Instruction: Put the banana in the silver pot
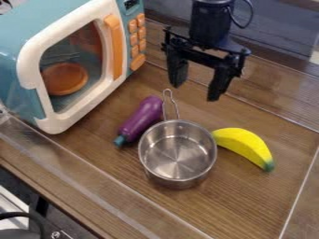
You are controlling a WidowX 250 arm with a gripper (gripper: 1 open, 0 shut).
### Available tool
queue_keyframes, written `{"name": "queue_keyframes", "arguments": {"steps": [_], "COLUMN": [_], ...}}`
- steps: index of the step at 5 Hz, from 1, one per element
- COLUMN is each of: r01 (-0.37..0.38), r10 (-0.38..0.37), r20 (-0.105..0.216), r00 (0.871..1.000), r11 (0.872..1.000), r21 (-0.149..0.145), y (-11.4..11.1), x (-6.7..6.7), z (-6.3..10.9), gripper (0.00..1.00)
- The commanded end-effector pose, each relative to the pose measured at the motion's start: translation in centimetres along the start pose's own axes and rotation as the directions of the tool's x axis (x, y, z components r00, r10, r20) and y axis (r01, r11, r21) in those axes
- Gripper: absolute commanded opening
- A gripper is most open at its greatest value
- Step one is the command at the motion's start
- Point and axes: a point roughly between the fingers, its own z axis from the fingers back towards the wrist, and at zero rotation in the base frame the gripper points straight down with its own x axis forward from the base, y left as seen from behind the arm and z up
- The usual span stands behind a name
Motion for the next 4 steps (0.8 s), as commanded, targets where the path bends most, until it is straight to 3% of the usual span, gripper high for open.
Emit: {"name": "queue_keyframes", "arguments": {"steps": [1,3,4], "r01": [-0.007,-0.083,-0.151], "r10": [0.007,0.085,0.153], "r20": [0.045,0.049,0.048], "r00": [0.999,0.995,0.987], "r11": [1.0,0.996,0.988], "r21": [-0.009,-0.031,-0.044], "y": [-0.9,-2.2,-2.7], "x": [-0.1,0.0,0.1], "z": [0.9,0.4,0.1], "gripper": [1.0,1.0,1.0]}}
